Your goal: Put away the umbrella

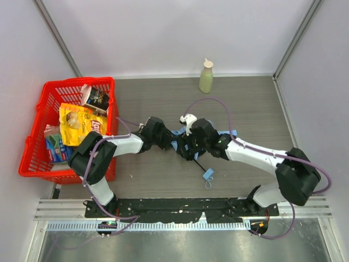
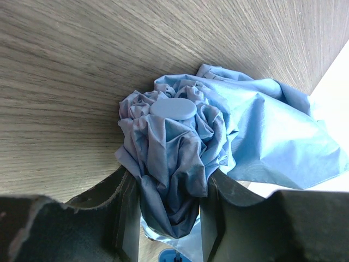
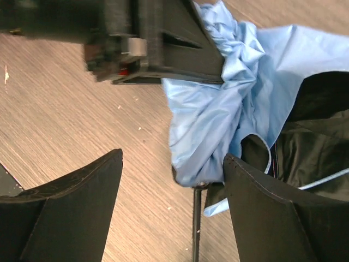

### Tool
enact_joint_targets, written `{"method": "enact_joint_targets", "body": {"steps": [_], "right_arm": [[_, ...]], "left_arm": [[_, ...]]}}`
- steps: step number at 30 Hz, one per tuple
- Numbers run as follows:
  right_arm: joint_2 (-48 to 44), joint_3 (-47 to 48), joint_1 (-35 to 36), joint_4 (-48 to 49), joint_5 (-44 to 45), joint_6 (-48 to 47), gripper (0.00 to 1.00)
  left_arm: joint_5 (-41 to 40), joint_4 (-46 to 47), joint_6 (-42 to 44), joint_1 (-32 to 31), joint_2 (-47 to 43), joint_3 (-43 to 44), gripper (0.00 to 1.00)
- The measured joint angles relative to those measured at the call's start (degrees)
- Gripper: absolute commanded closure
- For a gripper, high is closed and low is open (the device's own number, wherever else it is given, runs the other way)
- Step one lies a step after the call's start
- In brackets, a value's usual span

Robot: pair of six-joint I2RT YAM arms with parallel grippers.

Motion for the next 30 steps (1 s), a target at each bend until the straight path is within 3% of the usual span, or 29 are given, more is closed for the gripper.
{"method": "enact_joint_targets", "body": {"steps": [7, 17, 19, 21, 23, 24, 27, 30], "right_arm": [[-5.51, -0.63, 14.34, 0.94, 19.63, -7.52, 0.18], [11.82, -1.44, 20.41, 12.61, 39.82, -18.08, 0.18], [15.02, -1.44, 20.76, 15.28, 44.44, -19.02, 0.21], [17.68, -0.39, 21.18, 17.94, 49.42, -19.37, 0.33], [20.17, 0.92, 21.22, 18.99, 53.16, -19.15, 0.6], [21.0, 1.31, 21.18, 19.15, 53.96, -18.62, 0.67], [21.84, 1.44, 21.42, 18.93, 54.53, -16.92, 0.99], [21.57, 1.38, 21.2, 18.4, 53.18, -16.04, 0.99]], "left_arm": [[0.04, -2.71, 0.02, 0.02, -0.35, 0.83, 1.0], [0.44, -5.53, -0.28, 0.07, -0.52, 1.84, 1.0], [0.48, -6.56, -0.39, 0.07, -0.52, 2.23, 1.0], [0.52, -7.48, -0.52, 0.09, -0.55, 2.58, 1.0], [0.55, -8.07, -0.83, 0.09, -0.55, 2.75, 1.0], [0.61, -8.26, -1.05, 0.09, -0.55, 2.86, 1.0], [1.38, -9.01, -1.14, 0.17, -0.59, 3.1, 1.0], [1.36, -9.42, -1.07, 0.13, -0.85, 3.17, 1.0]]}}
